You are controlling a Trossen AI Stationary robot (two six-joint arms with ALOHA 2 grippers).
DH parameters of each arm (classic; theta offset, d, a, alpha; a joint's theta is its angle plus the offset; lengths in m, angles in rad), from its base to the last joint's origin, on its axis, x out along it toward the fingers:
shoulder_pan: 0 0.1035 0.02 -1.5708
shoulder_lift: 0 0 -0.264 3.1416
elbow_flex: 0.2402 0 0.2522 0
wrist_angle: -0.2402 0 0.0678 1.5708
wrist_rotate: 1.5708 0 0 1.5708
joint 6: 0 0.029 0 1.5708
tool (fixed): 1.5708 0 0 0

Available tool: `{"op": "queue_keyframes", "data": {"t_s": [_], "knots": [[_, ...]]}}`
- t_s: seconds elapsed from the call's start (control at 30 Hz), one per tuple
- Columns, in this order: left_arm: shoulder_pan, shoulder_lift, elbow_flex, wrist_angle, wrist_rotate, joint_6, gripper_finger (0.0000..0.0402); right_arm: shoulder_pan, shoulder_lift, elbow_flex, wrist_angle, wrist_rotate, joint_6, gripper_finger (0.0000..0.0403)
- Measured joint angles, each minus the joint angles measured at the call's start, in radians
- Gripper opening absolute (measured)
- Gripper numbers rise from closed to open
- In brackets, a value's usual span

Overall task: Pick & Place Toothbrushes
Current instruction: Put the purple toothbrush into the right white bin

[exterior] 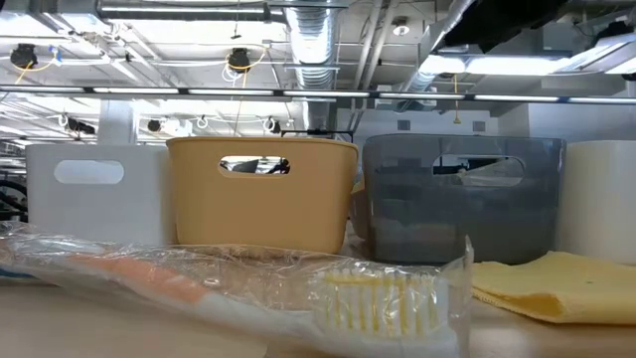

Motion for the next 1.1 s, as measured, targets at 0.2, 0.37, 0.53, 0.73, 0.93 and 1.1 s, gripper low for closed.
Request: {"op": "queue_keyframes", "data": {"t_s": [0.2, 0.37, 0.53, 0.73, 0.93, 1.1], "knots": [[0.034, -0.003, 0.0, 0.241, -0.049, 0.307, 0.001, 0.049, 0.0, 0.0, 0.136, 0.0, -0.056, 0.0], [0.09, -0.003, 0.0, 0.442, -0.05, 0.582, 0.001, 0.076, 0.0, 0.0, 0.366, -0.008, -0.186, 0.0], [0.169, -0.003, 0.0, 0.656, 0.002, 0.787, 0.001, 0.088, 0.0, 0.006, 0.646, -0.012, -0.302, 0.0], [0.284, -0.003, 0.001, 0.86, 0.138, 0.829, 0.001, 0.084, 0.003, 0.131, 0.683, -0.038, -0.374, 0.0002], [0.365, -0.003, -0.01, 0.889, 0.139, 0.775, 0.001, 0.032, 0.12, 0.224, 0.686, -0.061, -0.381, 0.0046], [0.394, -0.001, -0.09, 0.908, 0.142, 0.733, 0.001, -0.025, 0.253, 0.271, 0.675, -0.061, -0.359, 0.0114]]}}
